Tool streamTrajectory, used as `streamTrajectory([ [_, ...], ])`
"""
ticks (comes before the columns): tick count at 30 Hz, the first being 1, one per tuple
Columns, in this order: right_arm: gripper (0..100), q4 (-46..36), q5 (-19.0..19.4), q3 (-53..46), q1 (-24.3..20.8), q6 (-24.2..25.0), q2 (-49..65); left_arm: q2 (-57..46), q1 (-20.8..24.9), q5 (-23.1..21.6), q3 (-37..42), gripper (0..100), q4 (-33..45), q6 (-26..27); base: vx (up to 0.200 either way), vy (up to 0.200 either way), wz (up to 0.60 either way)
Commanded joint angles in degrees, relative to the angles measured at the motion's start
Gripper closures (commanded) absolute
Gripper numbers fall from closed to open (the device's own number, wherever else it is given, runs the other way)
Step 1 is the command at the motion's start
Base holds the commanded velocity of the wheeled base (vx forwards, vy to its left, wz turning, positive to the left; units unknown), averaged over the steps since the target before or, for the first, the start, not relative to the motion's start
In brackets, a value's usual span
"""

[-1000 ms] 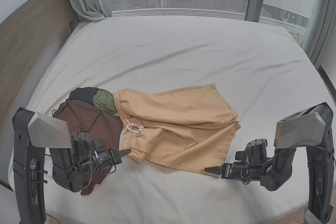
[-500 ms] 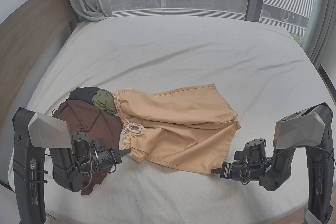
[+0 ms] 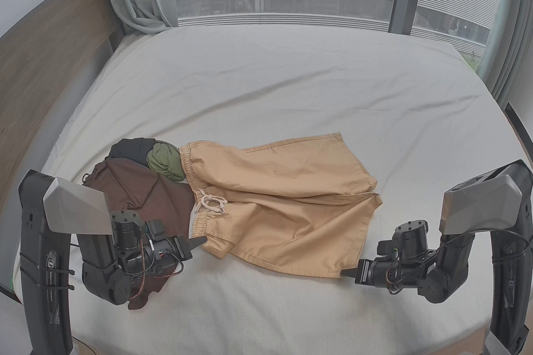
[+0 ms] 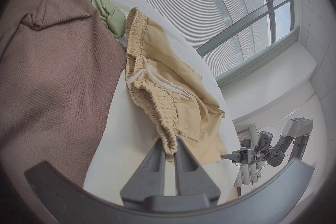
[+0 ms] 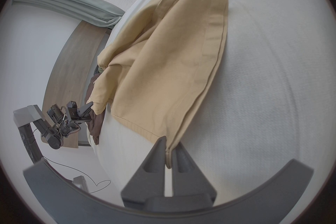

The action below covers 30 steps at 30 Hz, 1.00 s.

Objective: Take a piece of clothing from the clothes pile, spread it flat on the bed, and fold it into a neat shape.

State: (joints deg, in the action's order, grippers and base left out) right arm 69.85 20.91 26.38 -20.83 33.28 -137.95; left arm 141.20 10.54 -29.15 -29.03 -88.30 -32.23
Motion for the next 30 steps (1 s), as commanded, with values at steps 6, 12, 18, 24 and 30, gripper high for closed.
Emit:
streamTrajectory([
  [6, 100, 0.28, 0.01, -6.43, 2.82, -0.94, 4.97, -4.27, -1.40, -0.38, 4.86, 100, 0.05, 0.06, 0.000, 0.000, 0.00],
  [12, 100, 1.95, 0.19, -11.97, 6.77, -5.95, 5.94, -5.50, -3.16, -0.47, 9.87, 100, 0.05, 1.03, 0.000, 0.000, 0.00],
  [18, 100, 5.12, 0.27, -15.57, 8.00, -7.00, 6.20, -5.76, -3.25, -0.47, 14.61, 100, 0.05, 4.90, 0.000, 0.000, 0.00],
  [24, 100, 5.65, 0.27, -17.86, 8.27, -9.02, 6.29, -5.76, -3.43, -1.88, 18.30, 100, -0.03, 8.59, 0.000, 0.000, 0.00],
  [30, 100, 5.65, 0.27, -19.61, 8.44, -9.73, 6.64, -5.06, -4.74, -2.58, 20.59, 100, -0.03, 12.02, 0.000, 0.000, 0.00],
])
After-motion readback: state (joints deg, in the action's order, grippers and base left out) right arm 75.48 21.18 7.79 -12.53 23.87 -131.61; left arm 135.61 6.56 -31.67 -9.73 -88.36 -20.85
